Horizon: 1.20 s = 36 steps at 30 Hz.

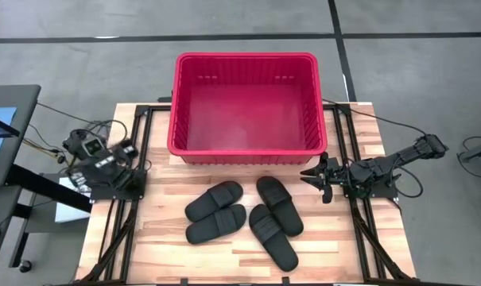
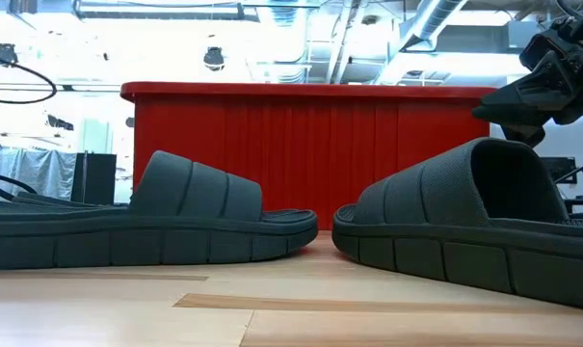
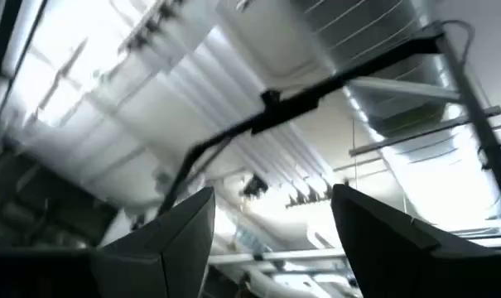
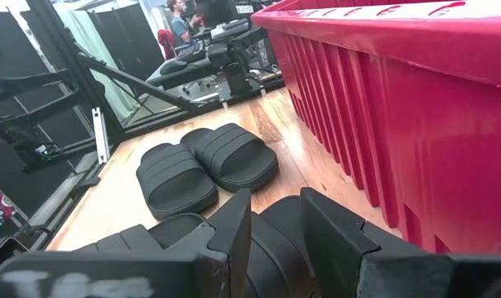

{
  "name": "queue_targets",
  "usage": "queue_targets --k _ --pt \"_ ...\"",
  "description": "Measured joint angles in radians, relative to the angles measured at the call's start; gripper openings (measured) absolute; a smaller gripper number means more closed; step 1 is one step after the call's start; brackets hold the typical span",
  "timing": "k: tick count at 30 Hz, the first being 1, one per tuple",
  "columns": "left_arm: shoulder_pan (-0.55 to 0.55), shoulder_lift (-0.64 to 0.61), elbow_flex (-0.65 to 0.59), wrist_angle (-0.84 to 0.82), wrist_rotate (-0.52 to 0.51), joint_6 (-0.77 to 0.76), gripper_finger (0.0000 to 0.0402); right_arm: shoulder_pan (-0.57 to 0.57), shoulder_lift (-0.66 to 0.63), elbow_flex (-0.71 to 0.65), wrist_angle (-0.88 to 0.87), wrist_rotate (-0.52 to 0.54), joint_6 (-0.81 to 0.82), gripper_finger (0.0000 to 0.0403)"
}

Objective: Pick and place slides into bin
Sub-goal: Put the black slide into the red organizer bin

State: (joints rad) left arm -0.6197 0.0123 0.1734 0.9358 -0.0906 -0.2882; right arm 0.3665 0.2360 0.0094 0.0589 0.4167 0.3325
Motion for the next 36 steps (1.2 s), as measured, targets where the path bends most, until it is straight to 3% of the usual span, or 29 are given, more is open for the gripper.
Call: queue_targets --k 4,8,11,17,20,24,30,36 --pt "0.000 0.035 0.101 -0.142 -0.001 0.118 0.0234 0.000 0.000 0.000 0.000 0.000 0.000 0.0098" --pt "0.000 0.107 0.253 -0.553 -0.117 0.136 0.0234 0.000 0.000 0.000 0.000 0.000 0.000 0.0098" --pt "0.001 0.201 0.379 -0.905 -0.216 0.064 0.0234 0.000 0.000 0.000 0.000 0.000 0.000 0.0098" --pt "0.000 0.438 0.568 -1.337 -0.196 -0.036 0.0234 0.000 0.000 0.000 0.000 0.000 0.000 0.0098" --pt "0.000 0.548 0.636 -1.472 -0.151 -0.031 0.0234 0.000 0.000 0.000 0.000 0.000 0.000 0.0098" --pt "0.000 0.669 0.725 -1.668 -0.116 0.105 0.0234 0.000 0.000 0.000 0.000 0.000 0.000 0.0098" --pt "0.000 0.790 0.820 -1.805 -0.241 0.326 0.0234 0.000 0.000 0.000 0.000 0.000 0.000 0.0098" --pt "0.000 0.861 0.821 -1.890 -0.373 0.476 0.0234 0.000 0.000 0.000 0.000 0.000 0.000 0.0098"
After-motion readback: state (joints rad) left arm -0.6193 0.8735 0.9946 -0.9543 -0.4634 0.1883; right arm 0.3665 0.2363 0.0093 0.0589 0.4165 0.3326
